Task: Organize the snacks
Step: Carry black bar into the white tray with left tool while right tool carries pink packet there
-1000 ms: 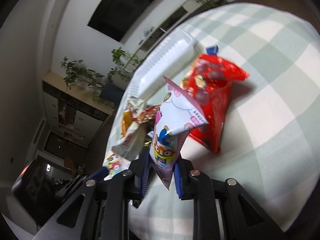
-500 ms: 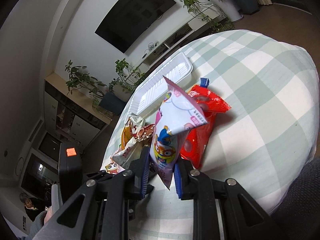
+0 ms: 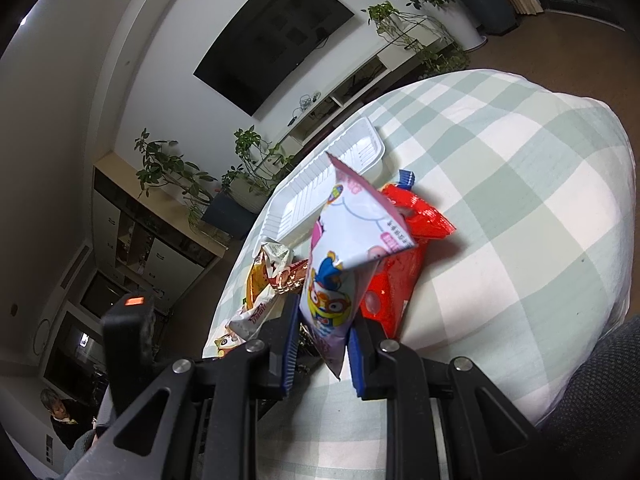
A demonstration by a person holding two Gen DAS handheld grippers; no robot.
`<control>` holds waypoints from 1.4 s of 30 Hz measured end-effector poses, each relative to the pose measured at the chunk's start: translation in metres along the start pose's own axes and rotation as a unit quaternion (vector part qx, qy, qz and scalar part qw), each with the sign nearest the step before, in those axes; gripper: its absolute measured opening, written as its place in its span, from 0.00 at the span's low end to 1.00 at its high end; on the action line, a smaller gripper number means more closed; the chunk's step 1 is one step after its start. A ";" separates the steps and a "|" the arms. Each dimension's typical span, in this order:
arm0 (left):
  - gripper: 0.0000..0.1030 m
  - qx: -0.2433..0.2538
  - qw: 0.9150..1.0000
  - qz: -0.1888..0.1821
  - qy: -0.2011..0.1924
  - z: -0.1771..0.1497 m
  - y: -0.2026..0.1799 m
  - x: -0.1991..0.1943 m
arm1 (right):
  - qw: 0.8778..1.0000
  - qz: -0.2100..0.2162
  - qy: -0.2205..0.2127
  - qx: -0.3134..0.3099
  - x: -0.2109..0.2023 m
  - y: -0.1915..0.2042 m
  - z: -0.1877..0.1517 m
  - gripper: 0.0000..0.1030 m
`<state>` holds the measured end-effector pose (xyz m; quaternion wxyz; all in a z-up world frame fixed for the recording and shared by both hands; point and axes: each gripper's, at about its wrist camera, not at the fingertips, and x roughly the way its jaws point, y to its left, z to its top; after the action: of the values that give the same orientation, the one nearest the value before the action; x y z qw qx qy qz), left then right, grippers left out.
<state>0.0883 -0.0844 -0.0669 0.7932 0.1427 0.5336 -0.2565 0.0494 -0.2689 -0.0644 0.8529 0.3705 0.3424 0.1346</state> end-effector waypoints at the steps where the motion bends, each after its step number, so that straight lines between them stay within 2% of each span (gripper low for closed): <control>1: 0.21 -0.006 1.000 -0.007 -0.009 -0.001 0.002 -0.004 | 1.000 0.000 0.000 -0.002 0.001 0.001 0.001 0.22; 6: 0.21 -0.033 0.999 -0.011 -0.023 -0.008 0.012 -0.011 | 1.000 -0.002 0.006 -0.010 0.007 0.004 0.000 0.22; 11: 0.21 -0.055 0.996 -0.043 -0.054 -0.018 0.018 -0.033 | 1.000 -0.010 0.007 -0.011 0.007 0.005 0.001 0.22; 15: 0.21 -0.082 0.990 -0.072 -0.090 -0.015 0.038 -0.063 | 1.000 -0.013 0.004 -0.010 0.003 0.004 0.012 0.22; 19: 0.21 -0.118 0.981 -0.079 -0.131 0.002 0.081 -0.095 | 0.999 -0.027 -0.012 -0.021 -0.009 0.004 0.046 0.21; 22: 0.21 -0.135 0.976 -0.062 -0.157 0.021 0.114 -0.113 | 0.997 -0.048 -0.013 -0.055 -0.012 0.011 0.086 0.21; 25: 0.21 -0.151 0.972 -0.031 -0.176 0.053 0.152 -0.118 | 0.992 -0.067 0.019 -0.108 0.004 0.028 0.128 0.21; 28: 0.21 -0.170 0.969 -0.018 -0.181 0.083 0.183 -0.107 | 0.982 -0.075 0.085 -0.153 0.048 0.050 0.167 0.21; 30: 0.21 -0.176 0.968 -0.007 -0.176 0.104 0.201 -0.093 | 0.973 -0.080 0.127 -0.177 0.078 0.061 0.182 0.21; 34: 0.21 -0.170 0.975 0.009 -0.144 0.139 0.221 -0.057 | 0.950 -0.096 0.219 -0.199 0.155 0.068 0.197 0.21; 37: 0.21 -0.164 0.978 0.015 -0.125 0.159 0.223 -0.024 | 0.937 -0.115 0.262 -0.199 0.199 0.063 0.194 0.20; 40: 0.21 -0.163 0.981 0.019 -0.108 0.173 0.233 0.000 | 0.928 -0.128 0.291 -0.193 0.235 0.053 0.194 0.20; 42: 0.21 -0.163 0.981 0.018 -0.102 0.173 0.237 0.014 | 0.927 -0.134 0.295 -0.189 0.247 0.050 0.196 0.20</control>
<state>0.3587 0.0218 -0.0240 0.8607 -0.0057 0.4818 -0.1646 0.3650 -0.2209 -0.0518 0.7776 0.0965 0.5934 0.1841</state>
